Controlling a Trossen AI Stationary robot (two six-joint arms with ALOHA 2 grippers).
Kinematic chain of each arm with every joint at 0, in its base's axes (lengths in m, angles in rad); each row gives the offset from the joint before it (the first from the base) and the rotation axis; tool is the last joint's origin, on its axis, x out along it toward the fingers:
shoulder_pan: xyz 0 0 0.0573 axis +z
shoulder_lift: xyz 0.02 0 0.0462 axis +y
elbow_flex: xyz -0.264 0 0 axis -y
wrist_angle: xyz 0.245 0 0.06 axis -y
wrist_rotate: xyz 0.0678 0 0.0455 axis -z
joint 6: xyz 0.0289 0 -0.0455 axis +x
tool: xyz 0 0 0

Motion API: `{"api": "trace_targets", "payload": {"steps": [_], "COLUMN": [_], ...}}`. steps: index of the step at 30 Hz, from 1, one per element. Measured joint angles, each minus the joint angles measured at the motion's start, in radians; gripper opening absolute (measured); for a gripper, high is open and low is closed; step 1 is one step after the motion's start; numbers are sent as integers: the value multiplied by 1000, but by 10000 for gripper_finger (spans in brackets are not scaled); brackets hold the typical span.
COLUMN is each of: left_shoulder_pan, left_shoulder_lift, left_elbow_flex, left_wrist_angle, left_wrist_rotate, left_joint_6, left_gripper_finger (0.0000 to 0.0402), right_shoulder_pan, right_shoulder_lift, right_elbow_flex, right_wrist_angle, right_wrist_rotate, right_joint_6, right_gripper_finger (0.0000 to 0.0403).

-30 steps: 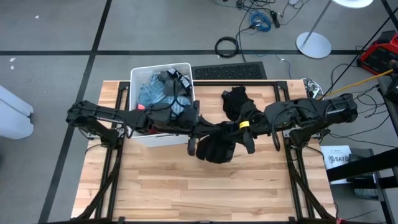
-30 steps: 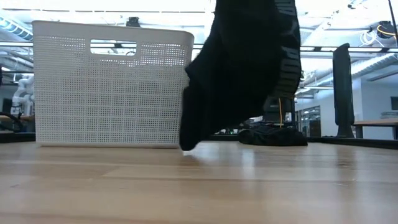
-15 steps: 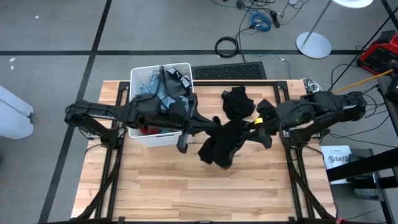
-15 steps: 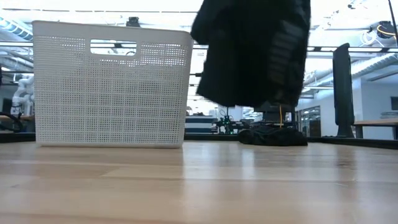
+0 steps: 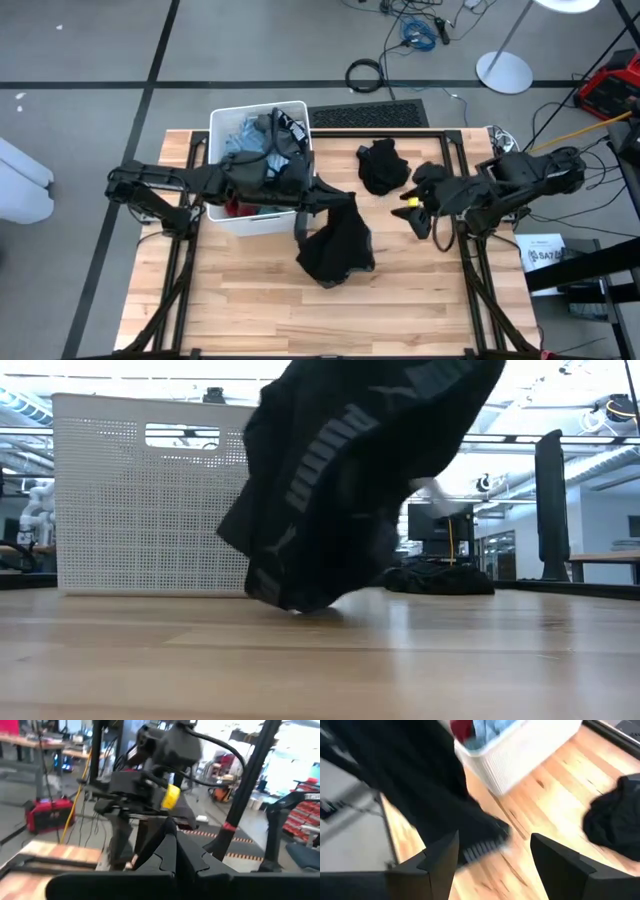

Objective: Sort clothes
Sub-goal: Put the bottom black shorts into the white laundry organizer

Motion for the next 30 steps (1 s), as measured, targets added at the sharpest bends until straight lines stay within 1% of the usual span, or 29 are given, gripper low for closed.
{"api": "trace_targets", "payload": {"steps": [3,7,9,11,13,16,17,19,21,24,30], "left_shoulder_pan": [2,4,6,11,18,34,38,44,49,54,56], "left_shoulder_lift": [0,0,0,0,0,0,0,0,0,0,0], "left_elbow_flex": [0,0,0,0,0,0,0,0,0,0,0], "left_wrist_angle": [-37,-54,-51,-49,-49,-49,-49,-49,-49,-49,-49], "left_wrist_rotate": [-5,-22,-40,-59,-73,-75,-75,-75,-75,-73,-58], "left_joint_6": [-30,-32,-33,-33,-45,-78,-85,-85,-85,-85,-83], "left_gripper_finger": [0,0,0,0,0,0,0,0,0,0,0], "right_shoulder_pan": [30,56,66,78,88,91,91,94,97,97,97], "right_shoulder_lift": [10,10,8,8,7,8,8,6,6,7,42], "right_elbow_flex": [-63,-217,-303,-388,-469,-546,-554,-555,-555,-555,-555], "right_wrist_angle": [-18,50,127,223,338,493,535,590,641,654,624], "right_wrist_rotate": [-51,-124,-128,-87,-87,-151,-176,-186,-180,-131,18], "right_joint_6": [-38,-59,-75,-80,-70,-38,-30,-13,-19,-39,-53], "right_gripper_finger": [233,232,230,227,223,218,216,214,213,212,212]}}
